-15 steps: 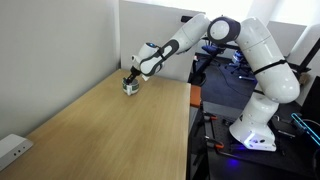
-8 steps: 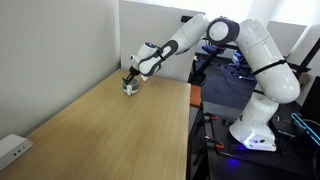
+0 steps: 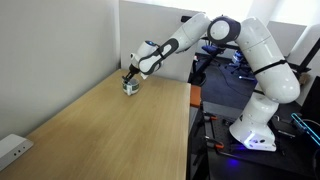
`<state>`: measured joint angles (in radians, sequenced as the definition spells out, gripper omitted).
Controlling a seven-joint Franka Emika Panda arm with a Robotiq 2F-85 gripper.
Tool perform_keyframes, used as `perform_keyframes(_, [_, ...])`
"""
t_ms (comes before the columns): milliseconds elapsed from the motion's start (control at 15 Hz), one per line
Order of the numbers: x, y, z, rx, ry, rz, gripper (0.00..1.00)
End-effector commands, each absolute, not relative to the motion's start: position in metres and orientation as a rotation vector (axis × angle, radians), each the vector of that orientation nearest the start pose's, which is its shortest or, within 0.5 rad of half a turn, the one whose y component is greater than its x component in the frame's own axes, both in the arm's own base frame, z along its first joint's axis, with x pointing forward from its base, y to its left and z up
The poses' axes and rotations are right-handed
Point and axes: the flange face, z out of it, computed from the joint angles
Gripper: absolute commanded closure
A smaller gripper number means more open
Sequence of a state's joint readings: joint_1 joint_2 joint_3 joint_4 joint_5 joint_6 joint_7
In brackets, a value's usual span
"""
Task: Take the marker out of the mug and put it on the counter.
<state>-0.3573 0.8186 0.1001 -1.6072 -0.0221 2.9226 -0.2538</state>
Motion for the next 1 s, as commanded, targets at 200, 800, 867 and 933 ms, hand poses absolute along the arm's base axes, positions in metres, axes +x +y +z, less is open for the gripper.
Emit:
perform_keyframes(200, [0.691,-0.195,0.243,-3.132,0.029,-0.833,0.95])
perform_keyframes(800, [0.656,-0.185,0.301,-3.150,0.033,-1.006,0.95])
perform_keyframes(867, [0.652,-0.183,0.307,-3.152,0.025,-1.032,0.95])
perform_keyframes(933, [0.647,-0.180,0.314,-3.151,0.021,-1.062,0.95])
